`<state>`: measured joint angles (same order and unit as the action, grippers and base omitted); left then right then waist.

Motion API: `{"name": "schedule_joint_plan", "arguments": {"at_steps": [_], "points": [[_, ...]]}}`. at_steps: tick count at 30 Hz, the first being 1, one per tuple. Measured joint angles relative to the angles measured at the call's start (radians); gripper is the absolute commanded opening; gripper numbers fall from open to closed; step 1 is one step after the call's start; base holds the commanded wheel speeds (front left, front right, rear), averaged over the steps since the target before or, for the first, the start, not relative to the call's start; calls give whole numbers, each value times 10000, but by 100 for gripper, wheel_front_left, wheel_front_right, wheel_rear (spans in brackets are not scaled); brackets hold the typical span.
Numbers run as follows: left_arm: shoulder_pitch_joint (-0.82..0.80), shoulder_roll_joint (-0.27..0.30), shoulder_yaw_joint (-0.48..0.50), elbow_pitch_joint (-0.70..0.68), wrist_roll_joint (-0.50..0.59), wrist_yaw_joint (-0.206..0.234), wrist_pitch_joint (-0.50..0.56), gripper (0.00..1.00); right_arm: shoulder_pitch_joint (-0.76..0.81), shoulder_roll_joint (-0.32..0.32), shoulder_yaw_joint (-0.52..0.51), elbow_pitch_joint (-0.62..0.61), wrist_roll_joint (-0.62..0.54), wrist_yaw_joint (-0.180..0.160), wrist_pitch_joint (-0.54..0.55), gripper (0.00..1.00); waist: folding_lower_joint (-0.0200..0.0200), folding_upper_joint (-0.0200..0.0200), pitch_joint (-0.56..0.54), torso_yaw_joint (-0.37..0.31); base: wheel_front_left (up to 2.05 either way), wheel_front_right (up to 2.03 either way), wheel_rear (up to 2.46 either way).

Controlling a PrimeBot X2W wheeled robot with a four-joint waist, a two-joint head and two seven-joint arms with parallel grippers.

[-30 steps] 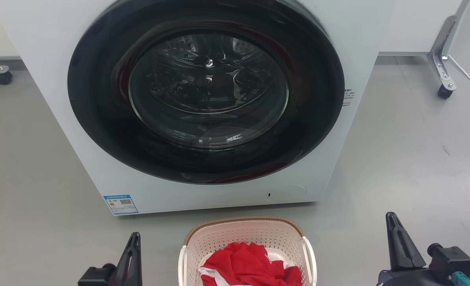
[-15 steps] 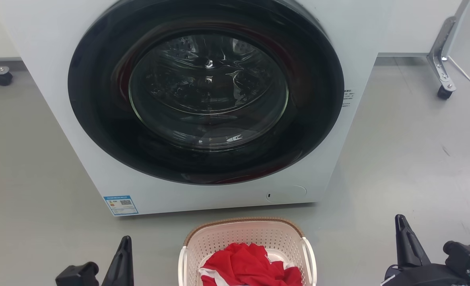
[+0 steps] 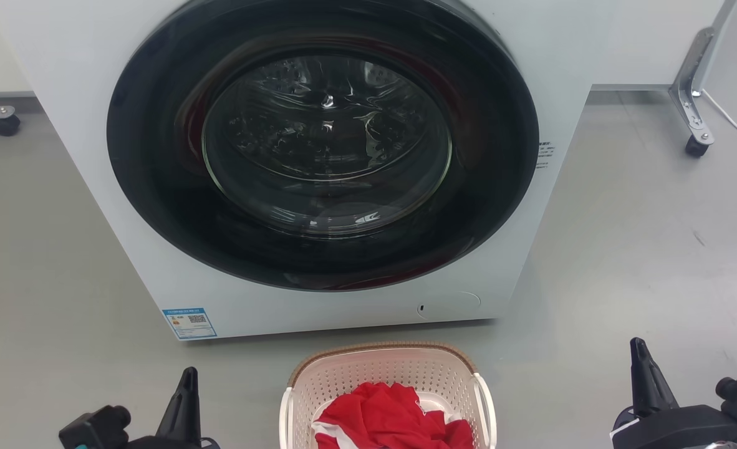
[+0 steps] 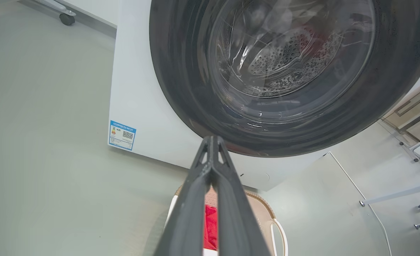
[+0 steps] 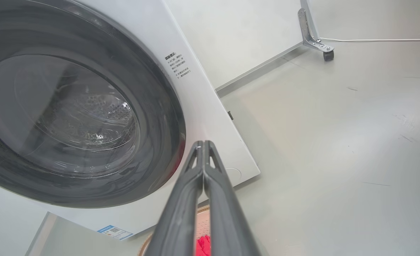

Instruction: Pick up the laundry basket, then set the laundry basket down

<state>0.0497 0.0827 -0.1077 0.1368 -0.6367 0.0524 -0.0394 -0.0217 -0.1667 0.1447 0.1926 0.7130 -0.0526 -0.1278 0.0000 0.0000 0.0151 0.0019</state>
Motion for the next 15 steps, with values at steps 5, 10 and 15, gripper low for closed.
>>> {"name": "schedule_joint_plan", "arguments": {"at_steps": [5, 10, 15], "points": [[-57, -46, 119, 105, -662, -98, 125, 0, -87, 79, -192, 63, 621, 104, 171, 0, 0, 0, -9, -1, 0, 0, 0], [-116, -65, 291, 213, -1315, -251, 213, 0, -99, 178, -391, 130, 1243, 226, 357, 0, 0, 0, -19, -2, 0, 0, 0], [-263, -98, 431, 341, -2146, -368, 349, 0, -116, 257, -631, 211, 1964, 368, 573, 0, 0, 0, -30, -4, 0, 0, 0]]}}
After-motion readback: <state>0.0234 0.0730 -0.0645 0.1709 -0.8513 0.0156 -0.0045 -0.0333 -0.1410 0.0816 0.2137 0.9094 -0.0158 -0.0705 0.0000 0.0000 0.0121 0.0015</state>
